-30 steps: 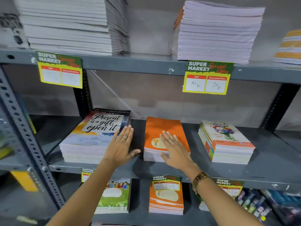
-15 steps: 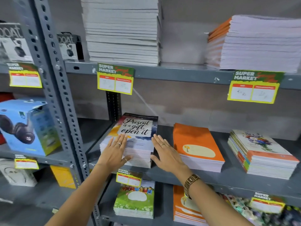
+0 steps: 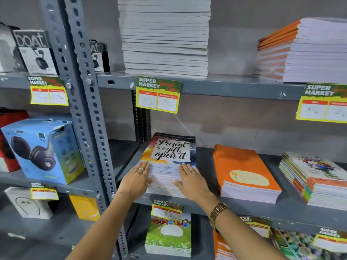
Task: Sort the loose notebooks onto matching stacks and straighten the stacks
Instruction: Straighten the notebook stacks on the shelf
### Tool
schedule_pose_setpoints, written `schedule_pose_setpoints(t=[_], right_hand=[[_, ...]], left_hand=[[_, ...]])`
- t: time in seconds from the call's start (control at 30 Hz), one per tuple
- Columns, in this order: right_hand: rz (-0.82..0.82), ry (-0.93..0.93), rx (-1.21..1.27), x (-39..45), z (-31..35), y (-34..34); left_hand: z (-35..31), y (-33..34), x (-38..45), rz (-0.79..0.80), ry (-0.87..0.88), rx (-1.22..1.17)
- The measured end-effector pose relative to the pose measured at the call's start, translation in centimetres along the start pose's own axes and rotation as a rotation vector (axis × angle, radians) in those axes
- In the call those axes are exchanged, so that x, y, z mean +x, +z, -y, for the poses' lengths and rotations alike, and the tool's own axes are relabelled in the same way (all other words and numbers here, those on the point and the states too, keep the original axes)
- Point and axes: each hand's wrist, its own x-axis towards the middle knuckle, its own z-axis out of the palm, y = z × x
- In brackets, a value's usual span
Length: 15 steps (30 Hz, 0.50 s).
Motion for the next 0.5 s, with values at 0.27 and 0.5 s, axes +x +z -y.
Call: schedule_pose_setpoints(t=[0.27,0.5], right_hand=[[0.021,0.021,-0.009,0.85,0.69,0.2],[-0.013,0.027,0.011,0.69,0.54,0.72]], left_hand=[[0.97,0.02,0.43,-0.004,-0.012,-0.057],[0.69,-0.05,0.37,0.018,-0.053,-0.159]])
